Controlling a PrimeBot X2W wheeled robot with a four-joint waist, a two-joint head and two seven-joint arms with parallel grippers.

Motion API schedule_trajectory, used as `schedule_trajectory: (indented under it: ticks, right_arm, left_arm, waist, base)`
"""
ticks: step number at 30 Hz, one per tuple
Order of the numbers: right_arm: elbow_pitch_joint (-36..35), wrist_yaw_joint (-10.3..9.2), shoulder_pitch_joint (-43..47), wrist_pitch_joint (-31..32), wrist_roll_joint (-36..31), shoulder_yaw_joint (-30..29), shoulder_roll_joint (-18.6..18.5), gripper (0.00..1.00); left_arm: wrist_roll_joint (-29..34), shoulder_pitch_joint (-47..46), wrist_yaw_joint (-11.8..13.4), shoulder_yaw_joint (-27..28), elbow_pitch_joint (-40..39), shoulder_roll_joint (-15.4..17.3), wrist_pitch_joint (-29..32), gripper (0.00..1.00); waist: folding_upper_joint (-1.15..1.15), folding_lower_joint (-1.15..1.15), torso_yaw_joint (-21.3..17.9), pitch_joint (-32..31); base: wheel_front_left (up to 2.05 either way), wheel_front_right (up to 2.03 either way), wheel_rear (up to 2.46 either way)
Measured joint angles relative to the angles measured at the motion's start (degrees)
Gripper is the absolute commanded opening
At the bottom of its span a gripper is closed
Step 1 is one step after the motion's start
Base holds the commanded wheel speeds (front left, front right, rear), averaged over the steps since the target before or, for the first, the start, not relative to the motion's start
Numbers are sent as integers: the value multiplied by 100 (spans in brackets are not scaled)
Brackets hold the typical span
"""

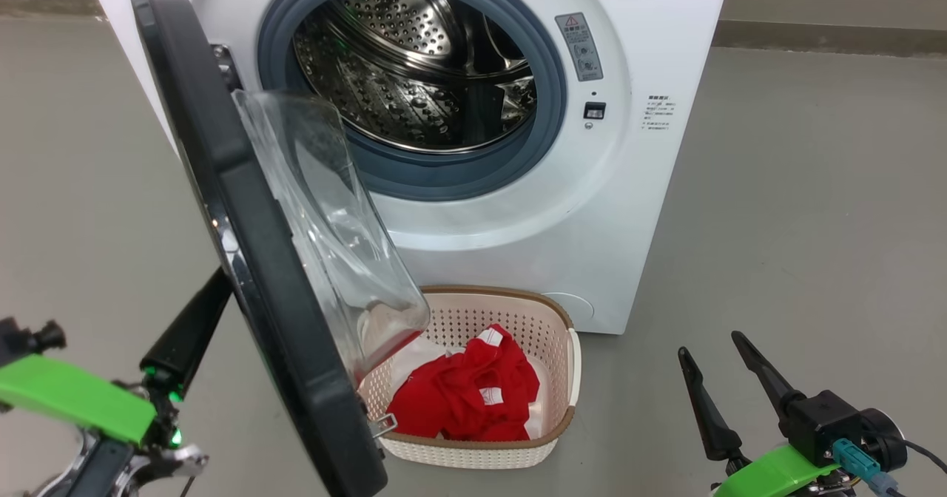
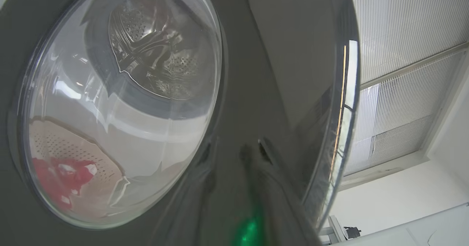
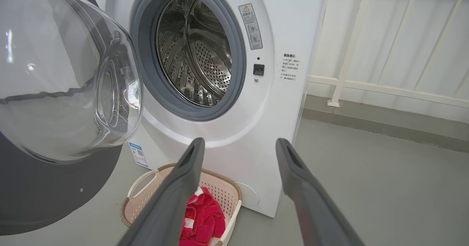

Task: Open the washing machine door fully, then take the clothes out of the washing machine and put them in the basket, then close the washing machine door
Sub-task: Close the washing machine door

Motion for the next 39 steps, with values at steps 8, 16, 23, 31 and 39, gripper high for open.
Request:
schedule_trajectory:
  ticks: [8, 16, 23, 31, 39]
  right_arm:
    - [-1, 0, -7, 0, 0, -14, 3, 100]
    - [-2, 0, -23, 0, 0, -5, 7, 100]
    - [-1, 1, -23, 0, 7, 21, 5, 100]
    - [-7, 0, -21, 0, 8, 27, 10, 100]
    - [-14, 0, -20, 0, 8, 21, 23, 100]
  left_arm:
    - [1271, 355, -950, 11, 29, 435, -995, 100]
    - [3290, 939, -1243, -643, 331, 994, -2885, 100]
    - [4763, 1295, -1241, -1110, 1089, 1315, -4388, 100]
    - [5316, 1454, -1139, -934, 1449, 1128, -4776, 100]
    - [5753, 1633, -1178, -658, 1437, 742, -4777, 100]
  waist:
    - [0, 0, 51, 13]
    - [0, 0, 50, -18]
    - [0, 0, -16, -63]
    - [0, 0, -80, -113]
    - [0, 0, -93, -135]
  base:
    - [0, 0, 0]
    - [0, 0, 0]
    - [0, 0, 0]
    - [0, 0, 0]
    - [0, 0, 0]
